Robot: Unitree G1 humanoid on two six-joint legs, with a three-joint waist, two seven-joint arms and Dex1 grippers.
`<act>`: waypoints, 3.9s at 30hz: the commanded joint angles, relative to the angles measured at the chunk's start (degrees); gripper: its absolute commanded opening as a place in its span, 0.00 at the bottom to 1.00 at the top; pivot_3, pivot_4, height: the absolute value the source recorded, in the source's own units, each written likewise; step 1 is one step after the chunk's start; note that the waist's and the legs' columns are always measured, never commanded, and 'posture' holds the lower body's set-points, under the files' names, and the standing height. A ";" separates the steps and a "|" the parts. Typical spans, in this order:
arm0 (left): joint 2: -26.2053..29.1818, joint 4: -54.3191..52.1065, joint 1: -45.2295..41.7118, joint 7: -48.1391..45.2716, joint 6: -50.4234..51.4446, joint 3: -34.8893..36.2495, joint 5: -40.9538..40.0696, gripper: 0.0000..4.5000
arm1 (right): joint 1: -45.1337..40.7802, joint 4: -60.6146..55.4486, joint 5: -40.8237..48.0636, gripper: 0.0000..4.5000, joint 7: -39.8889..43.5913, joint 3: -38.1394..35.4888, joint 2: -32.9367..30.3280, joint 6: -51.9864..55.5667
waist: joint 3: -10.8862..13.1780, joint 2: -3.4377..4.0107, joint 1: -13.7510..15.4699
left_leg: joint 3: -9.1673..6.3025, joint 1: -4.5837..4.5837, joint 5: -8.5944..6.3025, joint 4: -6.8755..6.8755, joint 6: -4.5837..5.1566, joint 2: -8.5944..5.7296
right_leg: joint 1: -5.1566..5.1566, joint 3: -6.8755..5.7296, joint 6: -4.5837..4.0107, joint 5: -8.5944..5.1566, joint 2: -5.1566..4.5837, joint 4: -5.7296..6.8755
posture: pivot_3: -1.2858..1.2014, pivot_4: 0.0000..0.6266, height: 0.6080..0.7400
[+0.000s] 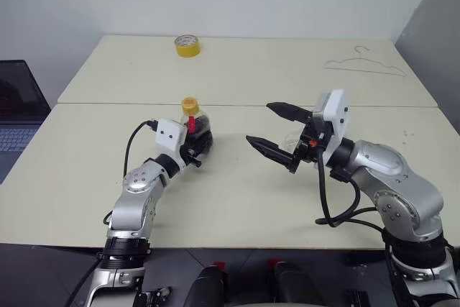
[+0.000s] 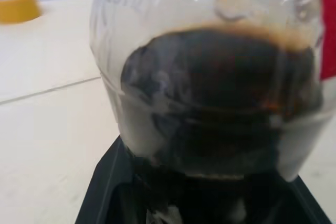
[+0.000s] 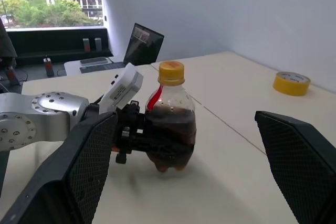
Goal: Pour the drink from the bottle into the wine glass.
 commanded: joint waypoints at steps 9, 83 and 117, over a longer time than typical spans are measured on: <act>-0.59 -13.38 0.83 7.14 5.05 -7.02 7.75 0.25 | -9.04 5.52 -2.60 1.00 -8.55 3.98 7.32 5.01 | 0.00 0.00 -0.05 | 0.02 -0.02 0.01 -0.02 -0.01 0.00 | -0.07 0.03 0.00 0.00 0.01 0.02 | 0.52 0.24 1.00; -0.09 -16.90 0.79 6.33 6.93 -8.27 8.52 0.17 | -12.53 11.48 -14.39 0.27 -3.50 10.48 13.20 -0.21 | 0.02 0.02 -0.09 | 0.02 -0.07 0.02 -0.04 -0.03 0.00 | -0.14 0.03 -0.01 0.00 0.01 0.01 | 0.52 0.24 1.00; 3.12 -21.24 2.87 2.78 10.23 -4.46 -4.89 0.14 | -11.23 9.15 -6.20 1.00 4.13 5.99 8.67 -0.82 | 0.15 0.07 0.08 | -0.02 -0.08 0.00 -0.03 -0.01 0.04 | -0.12 0.01 -0.02 0.00 0.00 -0.02 | 0.52 0.24 1.00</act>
